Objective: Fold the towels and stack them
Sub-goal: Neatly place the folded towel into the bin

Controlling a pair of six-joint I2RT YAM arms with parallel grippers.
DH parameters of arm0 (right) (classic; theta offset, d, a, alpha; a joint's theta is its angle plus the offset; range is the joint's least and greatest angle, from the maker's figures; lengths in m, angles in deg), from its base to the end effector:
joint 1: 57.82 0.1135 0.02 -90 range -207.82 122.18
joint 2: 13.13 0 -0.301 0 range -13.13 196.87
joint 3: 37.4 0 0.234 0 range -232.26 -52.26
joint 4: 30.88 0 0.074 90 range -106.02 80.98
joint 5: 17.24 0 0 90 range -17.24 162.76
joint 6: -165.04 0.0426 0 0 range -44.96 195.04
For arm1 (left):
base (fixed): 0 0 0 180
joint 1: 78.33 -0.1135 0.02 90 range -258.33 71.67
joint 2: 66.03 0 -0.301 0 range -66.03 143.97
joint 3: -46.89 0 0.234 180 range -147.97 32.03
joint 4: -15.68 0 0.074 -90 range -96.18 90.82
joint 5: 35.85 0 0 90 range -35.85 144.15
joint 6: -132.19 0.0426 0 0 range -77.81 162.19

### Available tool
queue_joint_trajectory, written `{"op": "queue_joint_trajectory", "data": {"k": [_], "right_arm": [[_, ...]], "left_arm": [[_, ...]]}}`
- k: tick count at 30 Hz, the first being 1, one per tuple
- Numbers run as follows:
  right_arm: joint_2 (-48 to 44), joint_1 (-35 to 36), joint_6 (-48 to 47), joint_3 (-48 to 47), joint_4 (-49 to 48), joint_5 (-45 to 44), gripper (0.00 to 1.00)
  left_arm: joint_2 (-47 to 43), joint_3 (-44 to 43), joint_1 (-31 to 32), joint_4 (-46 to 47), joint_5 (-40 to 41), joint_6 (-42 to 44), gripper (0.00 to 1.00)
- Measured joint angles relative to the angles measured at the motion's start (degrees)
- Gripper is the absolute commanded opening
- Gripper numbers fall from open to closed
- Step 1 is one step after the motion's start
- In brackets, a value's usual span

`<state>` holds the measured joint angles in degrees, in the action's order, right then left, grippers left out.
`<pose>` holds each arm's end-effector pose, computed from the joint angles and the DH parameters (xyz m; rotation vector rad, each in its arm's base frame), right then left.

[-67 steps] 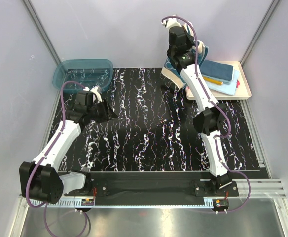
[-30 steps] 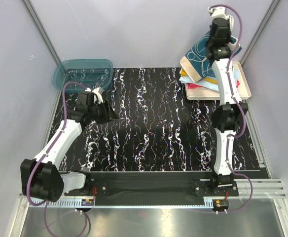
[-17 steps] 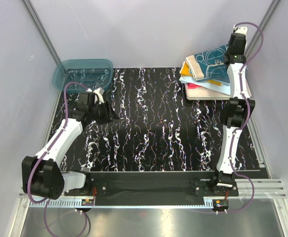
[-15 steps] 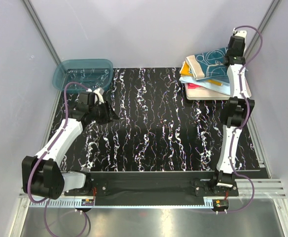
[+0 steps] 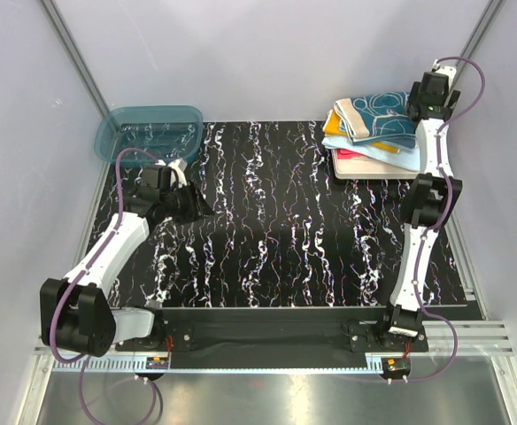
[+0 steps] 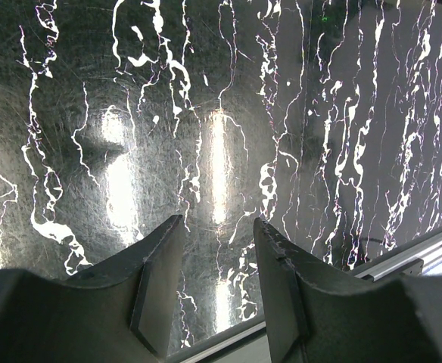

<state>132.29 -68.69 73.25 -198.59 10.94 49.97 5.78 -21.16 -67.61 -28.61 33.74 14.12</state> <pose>0.5810 -0.1284 0.2982 0.4119 1.9869 -0.5419 0.2288 -0.0584 0.2994 -0.2038 2.4647 -0.7330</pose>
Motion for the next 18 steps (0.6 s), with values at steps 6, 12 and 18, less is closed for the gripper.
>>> {"op": "queue_joint_trajectory", "data": {"k": [6, 12, 18], "right_arm": [[-0.3, -0.5, 3.0, 0.0, 1.6, 0.5, 1.0], [-8.2, -0.4, 11.1, 6.3, 5.7, 6.7, 1.0], [-32.4, 7.3, 16.3, 34.1, 1.0, 6.1, 1.0]], "left_arm": [[0.0, 0.1, 0.0, 0.0, 0.0, 0.0, 0.48], [-0.1, 0.1, 0.0, 0.1, 0.0, 0.0, 0.49], [-0.4, 0.1, 0.0, 0.1, 0.2, 0.0, 0.49]]}}
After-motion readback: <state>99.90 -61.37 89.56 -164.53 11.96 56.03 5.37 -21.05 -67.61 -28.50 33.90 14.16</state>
